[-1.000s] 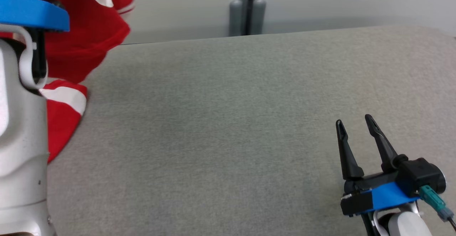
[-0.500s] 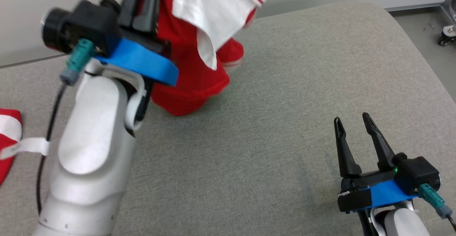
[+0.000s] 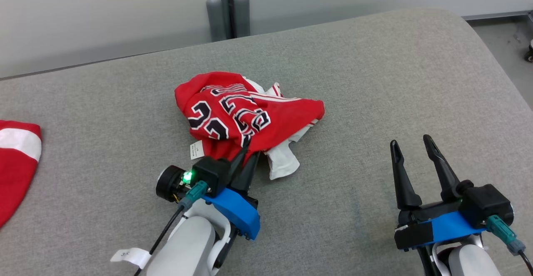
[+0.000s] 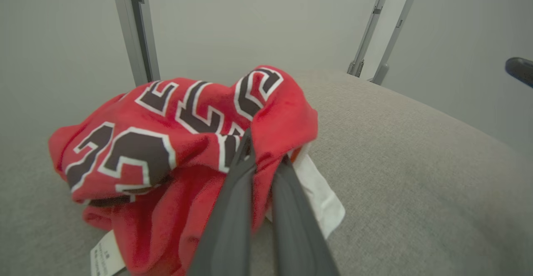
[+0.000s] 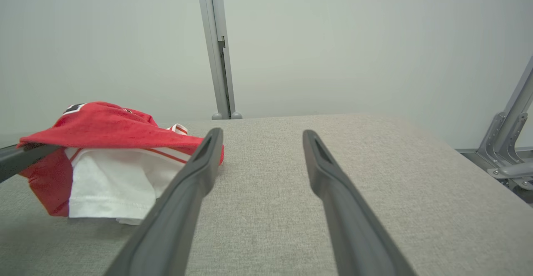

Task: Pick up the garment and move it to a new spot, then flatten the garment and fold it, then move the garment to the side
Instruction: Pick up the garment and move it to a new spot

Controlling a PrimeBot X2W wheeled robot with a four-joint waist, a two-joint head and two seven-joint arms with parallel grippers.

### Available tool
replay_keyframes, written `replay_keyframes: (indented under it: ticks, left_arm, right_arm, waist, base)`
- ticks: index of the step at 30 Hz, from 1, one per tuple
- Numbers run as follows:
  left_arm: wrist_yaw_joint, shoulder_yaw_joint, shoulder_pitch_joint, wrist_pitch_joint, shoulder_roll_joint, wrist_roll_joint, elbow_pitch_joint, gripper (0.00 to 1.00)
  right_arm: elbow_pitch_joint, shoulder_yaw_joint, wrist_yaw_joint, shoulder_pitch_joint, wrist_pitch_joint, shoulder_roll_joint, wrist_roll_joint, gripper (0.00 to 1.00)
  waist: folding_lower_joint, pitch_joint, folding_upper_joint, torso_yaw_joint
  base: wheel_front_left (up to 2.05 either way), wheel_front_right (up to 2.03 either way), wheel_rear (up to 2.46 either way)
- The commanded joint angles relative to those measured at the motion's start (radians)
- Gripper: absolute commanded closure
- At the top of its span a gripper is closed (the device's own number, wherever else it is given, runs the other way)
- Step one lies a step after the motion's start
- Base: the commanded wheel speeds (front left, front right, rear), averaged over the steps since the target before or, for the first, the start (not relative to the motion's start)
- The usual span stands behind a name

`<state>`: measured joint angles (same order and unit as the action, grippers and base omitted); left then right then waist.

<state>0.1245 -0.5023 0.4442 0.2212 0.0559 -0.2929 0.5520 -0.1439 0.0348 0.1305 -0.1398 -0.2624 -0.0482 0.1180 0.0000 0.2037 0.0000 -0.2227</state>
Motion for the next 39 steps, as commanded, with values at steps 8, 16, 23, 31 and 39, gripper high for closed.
replay_keyframes:
  ticks: [8, 16, 23, 31, 39]
  left_arm:
    - [-0.039, -0.113, -0.034, 0.038, -0.005, -0.072, -0.121, 0.00]
    - [-0.141, 0.012, -0.071, 0.045, 0.048, -0.075, -0.250, 0.00]
    - [-0.188, 0.189, -0.174, 0.044, 0.130, -0.073, -0.325, 0.00]
    - [-0.197, 0.330, -0.324, 0.044, 0.161, -0.037, -0.350, 0.00]
    - [-0.168, 0.380, -0.407, 0.045, 0.126, 0.007, -0.316, 0.00]
  right_arm:
    - [-0.033, 0.000, 0.000, 0.022, -0.004, -0.004, -0.009, 0.00]
    - [-0.042, -0.018, 0.000, 0.051, -0.004, -0.004, -0.022, 0.00]
    - [-0.052, -0.040, 0.000, 0.067, -0.003, -0.004, -0.033, 0.00]
    - [-0.063, -0.053, 0.000, 0.080, 0.003, -0.004, -0.040, 0.00]
    - [-0.082, -0.061, 0.000, 0.093, 0.014, -0.004, -0.044, 0.00]
  waist:
    - [0.0000, -0.080, 0.0000, 0.053]
    - [0.0000, -0.141, 0.0000, 0.120]
    - [0.0000, -0.168, 0.0000, 0.170]
    - [0.0000, -0.193, 0.0000, 0.201]
    - [0.0000, -0.202, 0.0000, 0.221]
  base:
    - [0.00, 0.00, 0.00]
    - [0.00, 0.00, 0.00]
    - [0.00, 0.00, 0.00]
    - [0.00, 0.00, 0.00]
    - [0.00, 0.00, 0.00]
